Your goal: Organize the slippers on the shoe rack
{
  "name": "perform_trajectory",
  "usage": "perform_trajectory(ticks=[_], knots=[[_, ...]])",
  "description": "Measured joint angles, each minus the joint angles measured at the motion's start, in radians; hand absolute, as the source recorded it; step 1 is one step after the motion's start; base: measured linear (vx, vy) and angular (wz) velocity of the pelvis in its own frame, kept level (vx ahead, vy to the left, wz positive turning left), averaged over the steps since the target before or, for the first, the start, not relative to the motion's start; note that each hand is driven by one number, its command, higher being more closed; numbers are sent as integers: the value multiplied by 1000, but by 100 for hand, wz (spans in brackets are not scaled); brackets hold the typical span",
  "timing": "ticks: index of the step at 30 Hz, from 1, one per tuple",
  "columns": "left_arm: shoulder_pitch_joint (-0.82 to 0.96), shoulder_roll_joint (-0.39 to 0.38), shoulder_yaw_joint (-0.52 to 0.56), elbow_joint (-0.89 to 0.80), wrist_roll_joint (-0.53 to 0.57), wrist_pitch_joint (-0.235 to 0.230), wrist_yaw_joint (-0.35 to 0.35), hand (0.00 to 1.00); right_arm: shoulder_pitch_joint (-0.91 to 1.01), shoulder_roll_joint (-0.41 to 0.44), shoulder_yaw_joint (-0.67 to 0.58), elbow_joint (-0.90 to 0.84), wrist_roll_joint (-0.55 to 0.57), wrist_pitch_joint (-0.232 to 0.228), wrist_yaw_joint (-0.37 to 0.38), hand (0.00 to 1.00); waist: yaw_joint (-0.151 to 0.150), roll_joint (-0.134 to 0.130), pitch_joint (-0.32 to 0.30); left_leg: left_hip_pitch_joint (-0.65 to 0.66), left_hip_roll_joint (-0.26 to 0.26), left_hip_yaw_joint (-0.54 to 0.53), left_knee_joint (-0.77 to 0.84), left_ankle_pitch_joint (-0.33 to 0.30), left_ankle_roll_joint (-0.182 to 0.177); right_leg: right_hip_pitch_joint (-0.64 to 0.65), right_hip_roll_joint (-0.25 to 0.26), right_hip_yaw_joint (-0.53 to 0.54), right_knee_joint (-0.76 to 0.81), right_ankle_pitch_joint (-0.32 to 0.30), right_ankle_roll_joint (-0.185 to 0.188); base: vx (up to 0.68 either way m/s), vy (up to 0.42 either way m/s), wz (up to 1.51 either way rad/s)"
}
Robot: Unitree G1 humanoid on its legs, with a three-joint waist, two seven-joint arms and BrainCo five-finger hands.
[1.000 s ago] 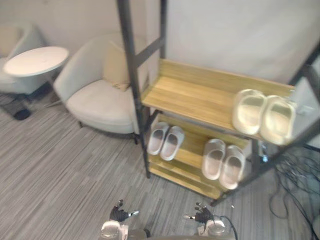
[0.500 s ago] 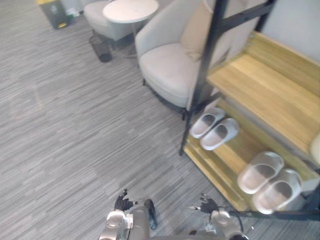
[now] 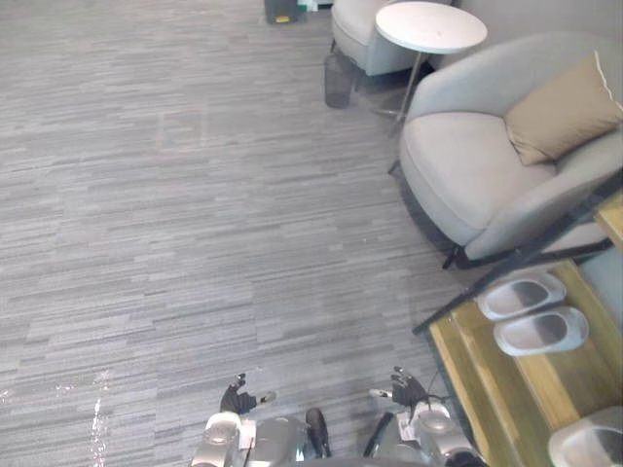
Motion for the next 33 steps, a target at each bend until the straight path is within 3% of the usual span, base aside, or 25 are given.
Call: perform_trajectory(ticks=[4,5,6,7,9,10,11,12,14,15,16,17,18,19,20,23,24,25,26,28,30,32,33], knots=[[2,-10,12,7,0,0,0,0,14,-3,-23,2,0,4,0,0,-1,6,-7,44,-21,-47,-8,3,10,-11,52,2,-24,26,-20,273,-7,47],[4,-10,13,7,0,1,0,0,15,-2,-23,2,0,4,0,0,-1,13,-13,40,-18,-61,7,-11,-1,-7,79,-5,-29,34,-38,319,-59,46],[4,-12,17,5,0,1,-1,0,19,1,-22,3,0,4,0,0,-1,16,-12,10,-5,-63,104,-42,-45,33,123,-34,-91,63,-83,254,-50,52],[4,-10,18,0,1,1,-1,0,22,5,-23,3,1,5,-1,0,0,12,-15,-17,-2,-60,169,-51,-59,49,135,-45,-125,70,-100,293,-81,53],[10,-21,19,-29,-2,-1,0,0,34,-5,-10,0,12,7,-7,0,5,46,-25,-135,74,1,457,-52,-94,124,164,-70,-219,63,-115,304,-8,18],[18,-24,20,-44,-4,-2,-1,0,37,-4,-1,0,22,7,-10,0,19,52,-23,-203,153,69,657,-22,-115,182,169,-73,-259,63,-116,299,61,-13],[17,-22,19,-49,-4,-2,-2,0,36,0,1,0,22,8,-11,0,21,49,-21,-218,190,89,713,-40,-83,203,170,-68,-267,63,-112,394,109,-13],[11,-22,22,-52,-4,-1,-2,0,32,18,1,1,24,9,-16,0,22,43,-17,-259,289,91,791,-88,-64,257,161,-67,-286,58,-89,264,73,-3],[2,-18,30,-52,-3,-4,-1,0,31,19,-5,1,32,11,-20,0,22,34,-12,-297,341,73,747,-104,-87,288,141,-70,-293,54,-64,367,202,12],[-11,-16,45,-52,-1,-6,0,0,29,19,-22,0,42,11,-25,0,24,23,-6,-330,361,65,552,-85,-98,312,98,-94,-295,49,-32,284,239,25],[-12,-16,47,-52,-1,-6,1,0,29,19,-24,0,42,11,-27,0,23,22,-5,-334,361,65,496,-66,-99,319,92,-102,-297,46,-18,278,304,42],[-13,-19,47,-52,-1,-6,1,0,33,14,-26,-1,42,11,-30,0,23,29,-9,-340,361,62,332,33,-103,338,83,-118,-303,34,23,305,350,76],[-27,-2,54,-47,0,-4,5,0,26,29,-25,-2,41,13,-39,0,23,-1,-3,-340,310,42,271,90,-95,355,50,-133,-312,29,65,305,350,76],[-27,5,57,-50,1,-6,6,0,24,36,-23,-1,41,13,-37,0,25,-10,-3,-340,299,42,264,90,-93,353,46,-133,-320,33,65,328,309,74],[-30,38,70,-59,-4,-7,7,0,9,68,-22,-2,41,11,-38,0,50,-52,-3,-350,264,40,259,77,-83,357,48,-138,-355,42,58,181,101,29],[-31,36,102,-59,-4,-6,8,0,-27,64,-21,-1,39,10,-38,0,75,-57,-1,-347,247,38,341,-30,-65,371,9,-138,-282,42,90,280,222,12],[-22,38,103,-41,-4,-5,8,0,-27,64,-21,0,38,9,-37,0,74,-60,-1,-294,214,39,341,-84,-62,304,-78,-89,-32,46,107,204,244,6],[-21,39,103,-40,-5,-5,8,0,-25,64,-21,0,38,9,-37,0,71,-60,-1,-282,209,39,341,-92,-59,282,-97,-75,33,60,99,304,334,20],[-19,45,98,-35,-4,1,8,0,-17,66,-13,-1,37,11,-33,0,65,-61,0,-235,190,29,339,-118,-57,172,-147,-2,300,114,4,210,175,23],[-10,52,97,-30,-5,7,9,0,-2,68,-4,0,33,11,-27,0,52,-63,8,-173,178,7,315,-142,-43,88,-125,52,488,78,-5,363,151,38],[4,57,98,-34,-8,13,11,0,11,66,7,-4,28,10,-24,0,42,-62,11,-91,159,-17,244,-144,-38,8,-66,50,492,19,-12,378,99,35],[4,53,94,-33,-10,15,11,0,-7,63,8,-4,26,9,-23,0,16,-66,15,-35,147,-45,188,-146,-28,-68,1,28,294,-11,-15,390,42,52],[-2,35,90,-33,-10,14,10,0,-12,57,7,-4,26,3,-22,0,13,-64,18,-6,147,-69,169,-149,-39,-98,62,34,39,18,-4,403,-4,67]])
